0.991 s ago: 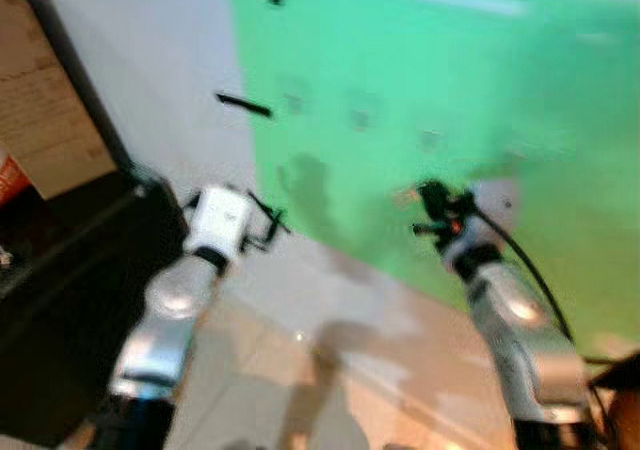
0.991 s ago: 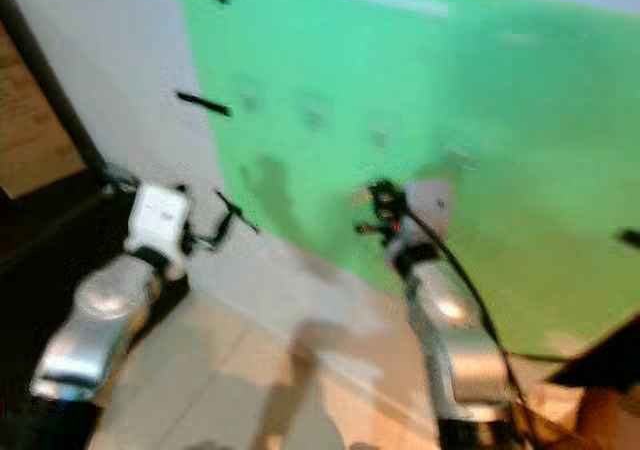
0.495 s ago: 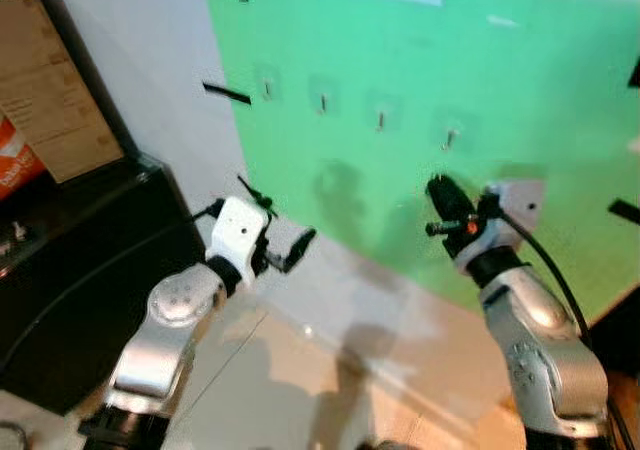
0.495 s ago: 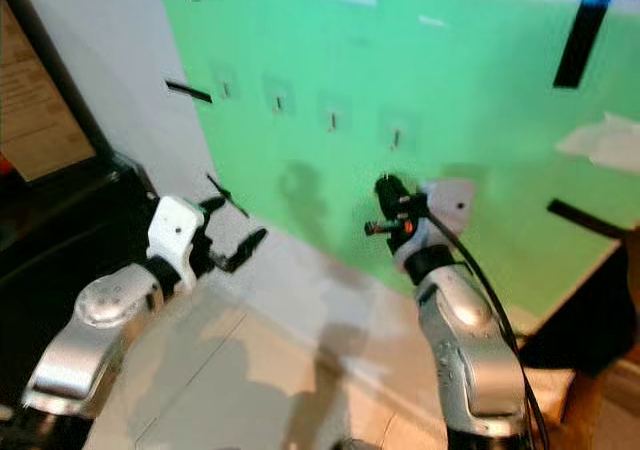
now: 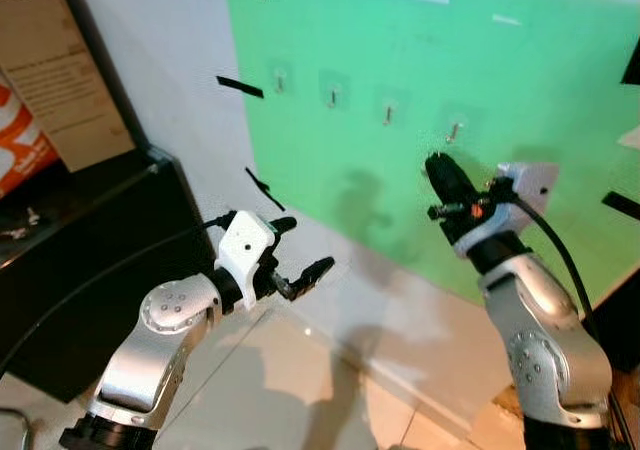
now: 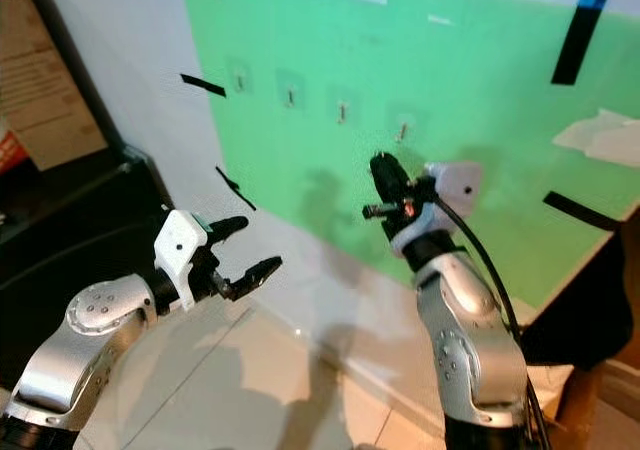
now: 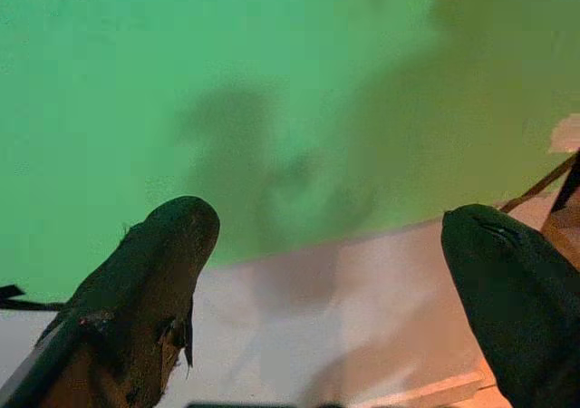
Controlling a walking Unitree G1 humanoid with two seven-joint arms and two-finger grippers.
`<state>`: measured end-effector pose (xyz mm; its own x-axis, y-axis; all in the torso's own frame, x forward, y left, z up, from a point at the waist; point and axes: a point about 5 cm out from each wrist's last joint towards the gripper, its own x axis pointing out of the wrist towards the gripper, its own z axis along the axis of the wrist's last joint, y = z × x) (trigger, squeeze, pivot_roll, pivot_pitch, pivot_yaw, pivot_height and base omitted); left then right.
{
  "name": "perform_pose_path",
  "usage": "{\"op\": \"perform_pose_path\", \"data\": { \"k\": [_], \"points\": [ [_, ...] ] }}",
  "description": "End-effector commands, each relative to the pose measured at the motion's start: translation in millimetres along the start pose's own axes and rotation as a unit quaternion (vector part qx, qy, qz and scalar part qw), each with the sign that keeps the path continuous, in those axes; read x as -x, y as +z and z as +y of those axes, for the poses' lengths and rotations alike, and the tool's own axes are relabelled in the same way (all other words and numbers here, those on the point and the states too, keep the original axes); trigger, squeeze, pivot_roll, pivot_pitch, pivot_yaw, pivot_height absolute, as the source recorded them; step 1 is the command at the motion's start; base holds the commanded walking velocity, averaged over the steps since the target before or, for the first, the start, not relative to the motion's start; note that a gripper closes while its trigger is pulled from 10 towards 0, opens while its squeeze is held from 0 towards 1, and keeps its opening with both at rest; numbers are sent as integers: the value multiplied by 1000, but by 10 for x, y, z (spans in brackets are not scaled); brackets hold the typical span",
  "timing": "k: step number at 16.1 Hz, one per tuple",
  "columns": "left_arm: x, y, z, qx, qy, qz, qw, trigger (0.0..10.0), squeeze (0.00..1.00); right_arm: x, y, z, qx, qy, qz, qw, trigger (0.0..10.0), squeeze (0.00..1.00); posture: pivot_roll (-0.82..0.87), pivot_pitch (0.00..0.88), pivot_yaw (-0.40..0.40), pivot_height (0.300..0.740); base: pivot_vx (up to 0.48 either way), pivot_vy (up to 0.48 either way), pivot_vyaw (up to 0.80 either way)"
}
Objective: Hang keys on a hook
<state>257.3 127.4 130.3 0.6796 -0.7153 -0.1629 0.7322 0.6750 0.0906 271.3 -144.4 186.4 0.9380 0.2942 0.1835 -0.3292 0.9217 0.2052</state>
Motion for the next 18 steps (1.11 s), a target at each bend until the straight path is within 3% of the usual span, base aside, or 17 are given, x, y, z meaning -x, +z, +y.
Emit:
{"op": "perform_pose_path", "data": {
  "k": [1, 3, 6, 10, 18],
  "points": [
    [12, 39, 7, -6, -3, -1, 1000, 10000, 0, -24, 49, -1, -4, -2, -7, 1000, 10000, 0, -125, 0, 45, 740, 0, 0, 0],
    [19, 65, 18, -7, -3, -4, 1000, 10000, 0, -67, 52, 19, -5, 3, -5, 1000, 10000, 0, -119, 0, 42, 740, 0, 0, 0],
    [26, 85, 10, -4, -9, -8, 1000, 10000, 0, -123, 3, -64, -6, -33, 19, 999, 10000, 0, -115, 0, 40, 740, 0, 0, 0],
    [33, 96, -8, 1, -17, -10, 1000, 10000, 0, -144, 18, -133, -19, -66, 12, 998, 10000, 0, -111, 0, 38, 740, 0, 0, 0],
    [22, 78, 7, 8, 16, -22, 1000, 10000, 0, -48, 25, -155, -39, -68, 12, 997, 10000, 0, -120, 0, 43, 740, 0, 0, 0]
  ]
}}
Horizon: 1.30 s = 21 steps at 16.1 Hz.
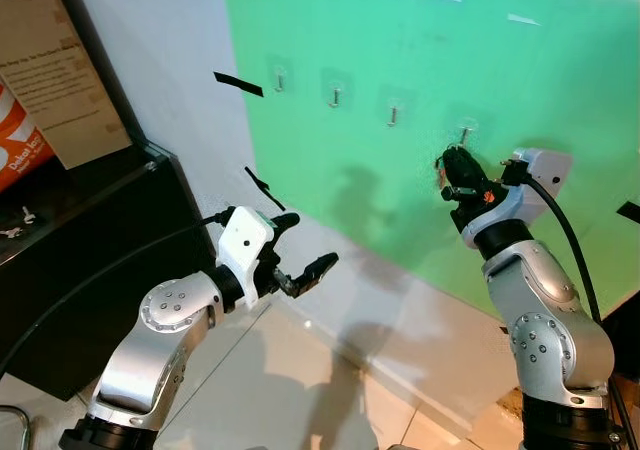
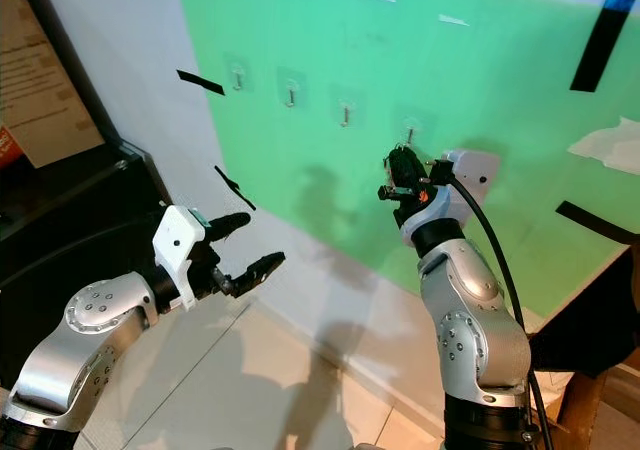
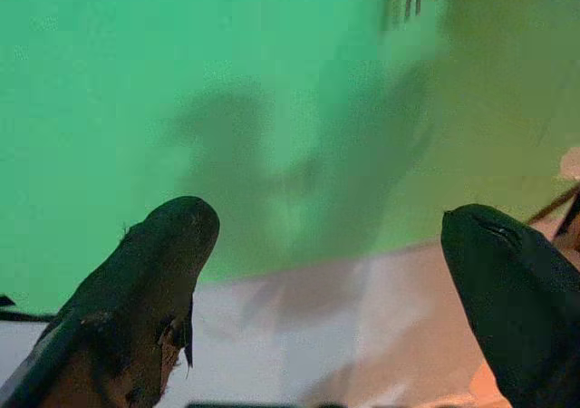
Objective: Hang keys on a hook
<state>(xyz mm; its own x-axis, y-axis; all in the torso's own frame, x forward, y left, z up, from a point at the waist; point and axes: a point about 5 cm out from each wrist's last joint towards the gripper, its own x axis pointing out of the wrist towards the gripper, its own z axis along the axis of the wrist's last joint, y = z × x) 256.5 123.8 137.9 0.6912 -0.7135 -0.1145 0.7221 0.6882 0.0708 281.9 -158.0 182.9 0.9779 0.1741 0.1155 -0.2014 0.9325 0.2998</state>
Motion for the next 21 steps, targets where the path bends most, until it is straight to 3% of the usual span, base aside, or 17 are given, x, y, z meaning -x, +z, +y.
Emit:
{"op": "perform_pose_path", "data": {
  "k": [1, 5, 8, 11, 21],
  "points": [
    [27, 15, 36, -8, 18, -9, 1000, 10000, 0, 9, 46, 26, -5, 7, -8, 1000, 10000, 0, -120, 0, 43, 740, 0, 0, 0],
    [1, 34, 31, -12, 35, -24, 999, 10000, 0, 13, 54, 34, -11, 19, -7, 1000, 10000, 0, -120, 0, 34, 740, 0, 0, 0],
    [-69, 95, 9, -16, 42, -47, 998, 10000, 0, -38, 96, -59, 29, 2, -4, 1000, 10000, 0, -130, 0, 8, 740, 0, 0, 0],
    [-73, 88, -3, -12, 40, -46, 998, 10000, 0, -64, 169, 28, 1, 21, -20, 1000, 10000, 0, -136, 0, 15, 740, 0, 0, 0],
    [-82, 79, -4, -31, 26, -37, 999, 10000, 0, -95, 199, 67, 5, 24, -25, 999, 10000, 0, -123, 0, 4, 740, 0, 0, 0]
  ]
}}
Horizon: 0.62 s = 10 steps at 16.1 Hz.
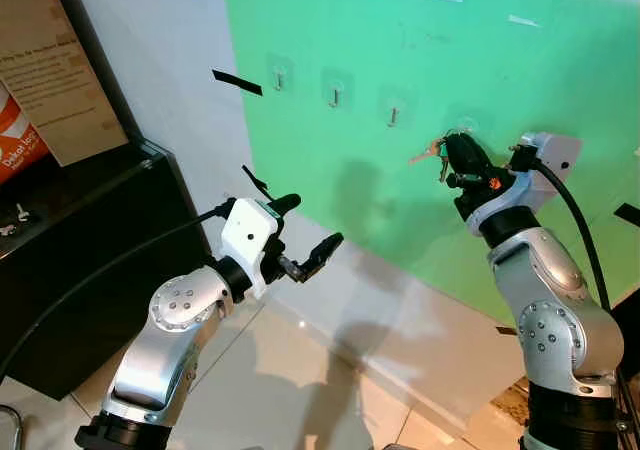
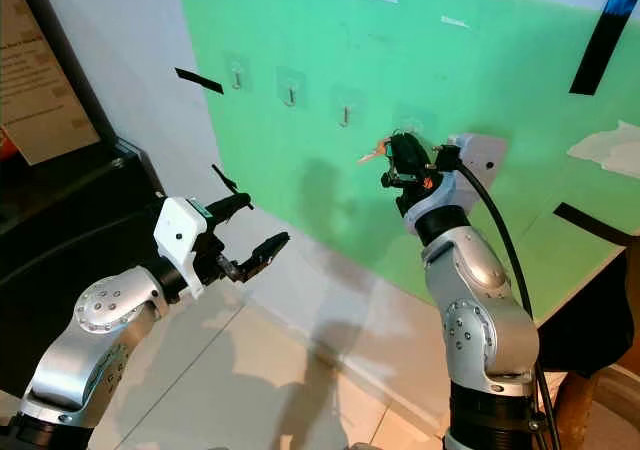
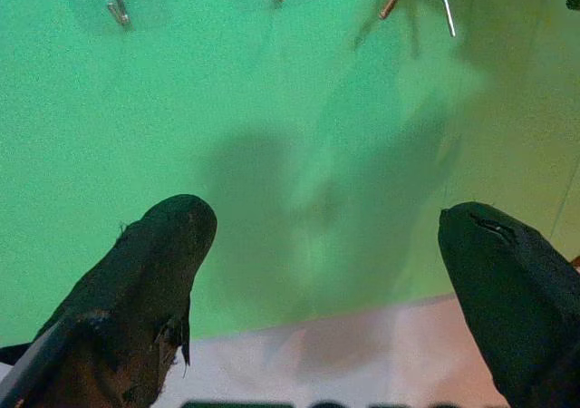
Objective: Hang keys on a hook
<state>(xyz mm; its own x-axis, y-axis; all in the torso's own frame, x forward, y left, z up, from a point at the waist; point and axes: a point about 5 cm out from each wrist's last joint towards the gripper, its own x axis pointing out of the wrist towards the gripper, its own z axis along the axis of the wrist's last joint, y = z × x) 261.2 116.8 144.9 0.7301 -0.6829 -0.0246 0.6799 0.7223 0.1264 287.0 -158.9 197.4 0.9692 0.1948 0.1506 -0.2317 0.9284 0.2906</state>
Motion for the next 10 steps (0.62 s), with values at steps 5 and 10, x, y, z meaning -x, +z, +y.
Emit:
{"op": "perform_pose_path", "data": {
  "k": [5, 10],
  "points": [
    [22, 18, 12, -7, -22, 9, 1000, 10000, 0, -81, 23, 14, -8, -10, -4, 1000, 10000, 0, -101, 0, 2, 740, 0, 0, 0],
    [31, 10, -7, -5, -26, 8, 1000, 10000, 0, -95, 18, -78, -18, -40, -2, 999, 10000, 0, -99, 0, -7, 740, 0, 0, 0]
  ]
}}
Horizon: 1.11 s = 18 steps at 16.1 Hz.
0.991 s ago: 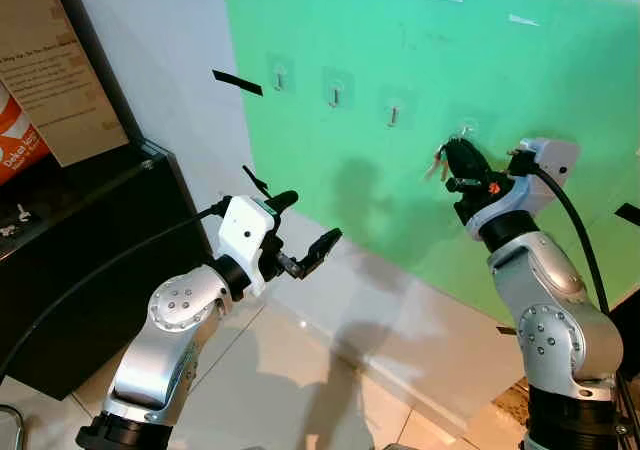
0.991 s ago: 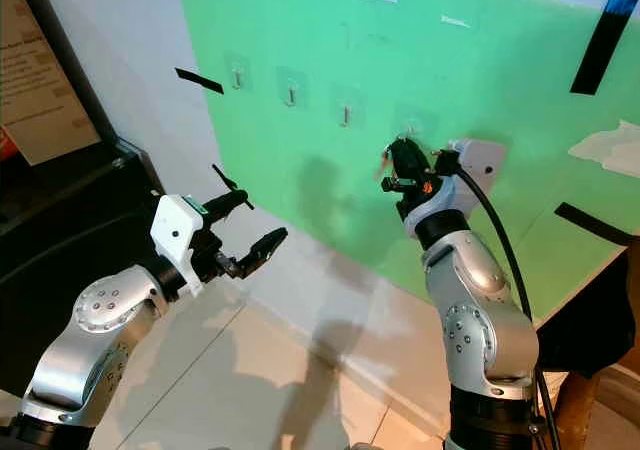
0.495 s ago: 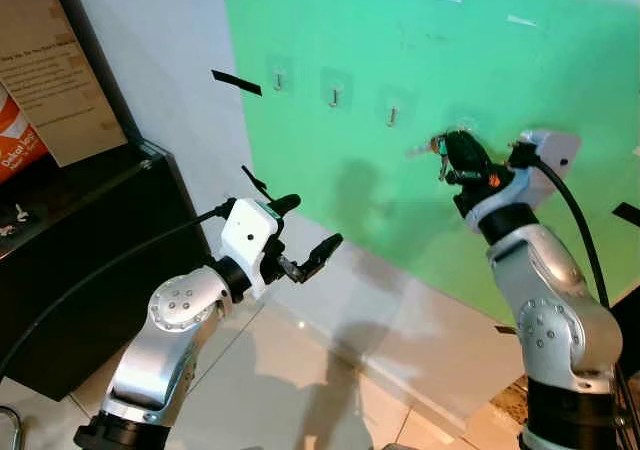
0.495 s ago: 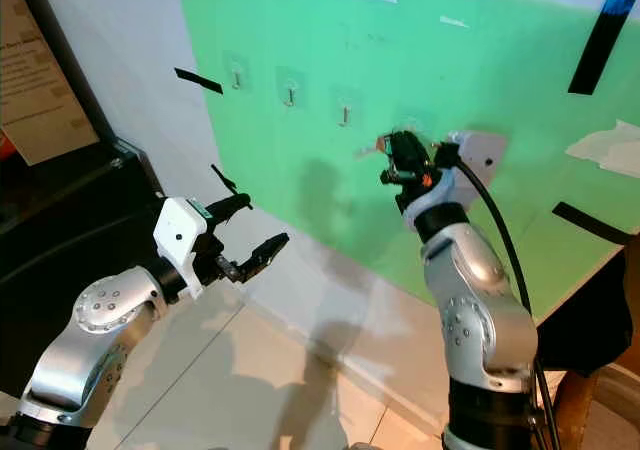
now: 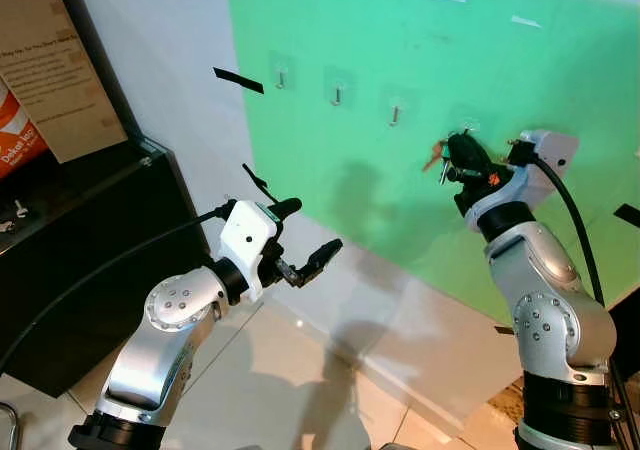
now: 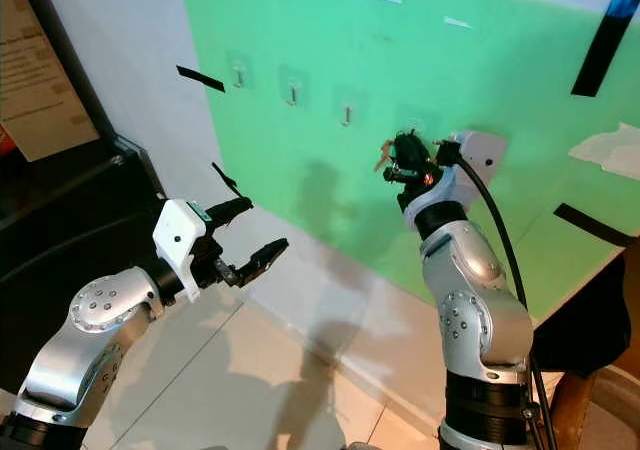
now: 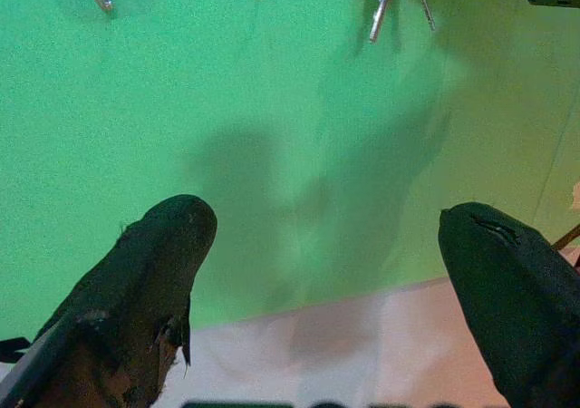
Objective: Hang keys on a hook
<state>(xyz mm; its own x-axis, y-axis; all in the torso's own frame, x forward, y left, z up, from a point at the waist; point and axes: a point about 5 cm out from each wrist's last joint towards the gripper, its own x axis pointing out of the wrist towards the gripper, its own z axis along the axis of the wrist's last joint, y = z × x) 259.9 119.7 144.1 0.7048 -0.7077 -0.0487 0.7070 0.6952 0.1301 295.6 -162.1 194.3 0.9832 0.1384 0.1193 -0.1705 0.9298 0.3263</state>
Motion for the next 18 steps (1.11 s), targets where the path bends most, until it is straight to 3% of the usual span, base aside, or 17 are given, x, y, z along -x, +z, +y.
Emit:
{"op": "perform_pose_path", "data": {
  "k": [1, 7, 18],
  "points": [
    [1, 19, -15, -1, -8, -2, 1000, 10000, 0, -15, 45, -53, -8, -16, -7, 1000, 10000, 0, -100, 0, -5, 740, 0, 0, 0],
    [9, 9, -19, 10, -27, 8, 1000, 10000, 0, 130, -45, -182, -14, -35, 19, 999, 10000, 0, -114, 0, 20, 740, 0, 0, 0],
    [17, 36, 12, 4, -36, 12, 999, 10000, 0, 192, 26, -61, -28, 17, -13, 999, 10000, 0, -108, 0, 40, 740, 0, 0, 0]
  ]
}}
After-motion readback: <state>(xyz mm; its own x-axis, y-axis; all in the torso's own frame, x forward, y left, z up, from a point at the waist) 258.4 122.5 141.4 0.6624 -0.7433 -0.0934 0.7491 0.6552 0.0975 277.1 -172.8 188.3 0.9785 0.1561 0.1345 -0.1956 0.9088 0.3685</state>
